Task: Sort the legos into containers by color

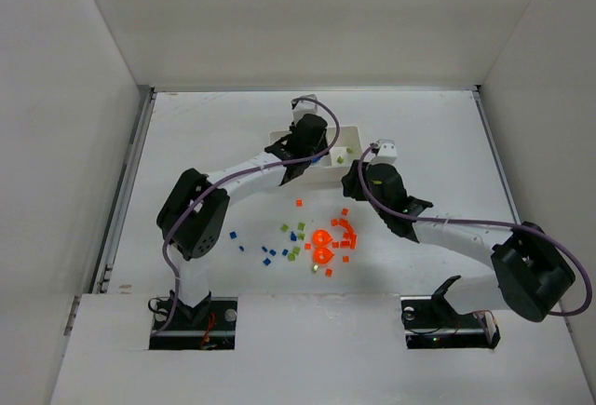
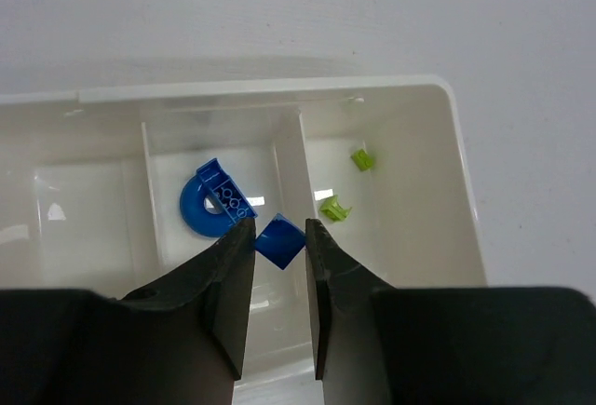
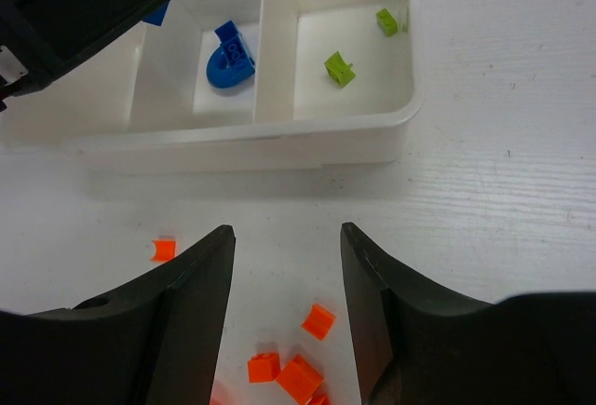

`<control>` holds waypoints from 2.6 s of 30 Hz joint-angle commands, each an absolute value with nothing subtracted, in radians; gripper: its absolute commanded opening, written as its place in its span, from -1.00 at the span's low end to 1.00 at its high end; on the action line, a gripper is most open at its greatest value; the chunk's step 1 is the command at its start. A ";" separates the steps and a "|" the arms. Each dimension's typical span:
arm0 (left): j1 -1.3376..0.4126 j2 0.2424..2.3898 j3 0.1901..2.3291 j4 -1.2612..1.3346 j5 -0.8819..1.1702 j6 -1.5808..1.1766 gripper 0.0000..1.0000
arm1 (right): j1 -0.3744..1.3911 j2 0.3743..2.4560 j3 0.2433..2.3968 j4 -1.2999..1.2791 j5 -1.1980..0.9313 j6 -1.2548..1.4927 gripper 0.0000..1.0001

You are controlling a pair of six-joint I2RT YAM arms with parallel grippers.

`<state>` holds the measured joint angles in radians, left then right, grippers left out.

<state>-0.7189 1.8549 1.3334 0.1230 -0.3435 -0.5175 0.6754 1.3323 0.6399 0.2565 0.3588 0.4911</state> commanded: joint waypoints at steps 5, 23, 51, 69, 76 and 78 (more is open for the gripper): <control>-0.690 1.798 1.342 0.161 -0.328 -0.517 -0.24 | 0.674 1.318 0.640 0.308 0.357 0.502 0.10; -0.775 1.163 0.661 0.091 -0.528 -0.560 -0.29 | 0.909 1.519 0.788 0.293 0.200 0.411 -0.21; -0.754 0.795 0.387 -0.279 -0.494 -0.804 -0.30 | 1.032 1.861 1.009 0.150 0.113 0.307 -0.10; -0.814 0.857 0.430 -0.514 -0.500 -1.026 -0.26 | 0.871 1.468 0.893 0.192 0.215 0.426 -0.68; -0.837 0.873 0.399 -0.465 -0.508 -1.040 -0.26 | 0.630 1.486 0.965 0.184 0.356 0.420 -0.64; -0.838 0.880 0.399 -0.462 -0.509 -1.037 -0.27 | 0.591 1.543 1.005 0.186 0.356 0.419 -0.64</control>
<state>-0.8291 0.8650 0.4099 -0.4629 -0.4938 -1.0054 0.6594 1.4670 0.9241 0.1619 0.2932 0.4152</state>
